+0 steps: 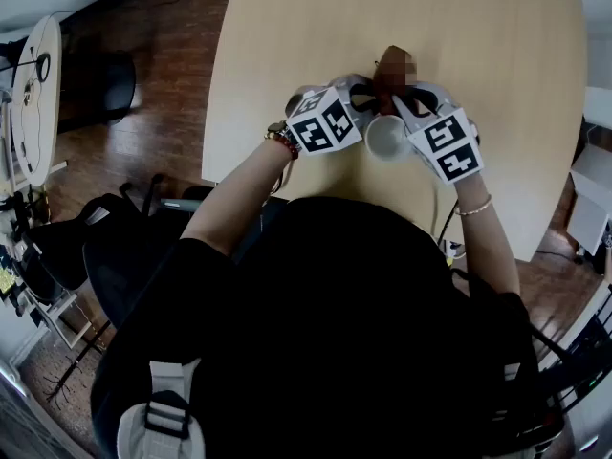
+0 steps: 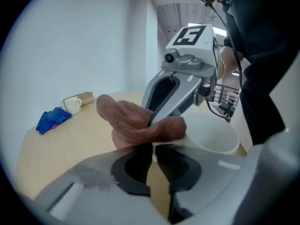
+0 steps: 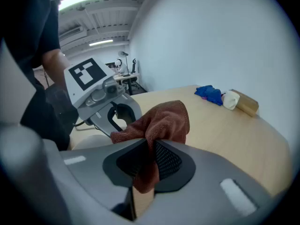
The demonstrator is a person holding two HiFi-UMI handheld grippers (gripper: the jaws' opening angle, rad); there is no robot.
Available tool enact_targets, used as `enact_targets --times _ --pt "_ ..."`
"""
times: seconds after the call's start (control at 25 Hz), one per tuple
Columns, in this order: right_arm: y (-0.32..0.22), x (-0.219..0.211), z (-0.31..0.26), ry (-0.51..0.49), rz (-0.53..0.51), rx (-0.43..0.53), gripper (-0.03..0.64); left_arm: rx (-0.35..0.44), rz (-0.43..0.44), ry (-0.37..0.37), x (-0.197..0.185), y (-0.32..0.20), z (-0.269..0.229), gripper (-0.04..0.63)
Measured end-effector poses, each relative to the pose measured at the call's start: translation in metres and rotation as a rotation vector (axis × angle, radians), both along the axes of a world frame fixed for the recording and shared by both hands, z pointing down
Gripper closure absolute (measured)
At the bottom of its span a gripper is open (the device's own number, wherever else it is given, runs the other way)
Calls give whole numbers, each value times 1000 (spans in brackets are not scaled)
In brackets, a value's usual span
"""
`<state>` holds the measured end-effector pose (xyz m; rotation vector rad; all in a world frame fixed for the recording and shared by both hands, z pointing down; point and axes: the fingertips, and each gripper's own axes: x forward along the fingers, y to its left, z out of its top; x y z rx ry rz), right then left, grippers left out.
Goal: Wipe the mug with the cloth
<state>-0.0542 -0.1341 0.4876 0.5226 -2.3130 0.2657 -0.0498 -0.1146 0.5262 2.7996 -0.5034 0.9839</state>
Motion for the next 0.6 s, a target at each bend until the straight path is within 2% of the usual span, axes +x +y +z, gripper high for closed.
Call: enact_targets --times 0.2,0.44,0.52,0.6 --pt "-1 15 34 29 37 -90 565 6 -24 11 0 -3 -2 560" --pt "2 28 55 35 25 -182 565 4 -47 -6 0 -6 -3 561" --pt "5 30 47 -31 1 -223 565 6 -54 -27 0 -6 -2 560" --pt "10 30 28 -140 -58 -279 565 7 -59 -35 0 -6 -2 560"
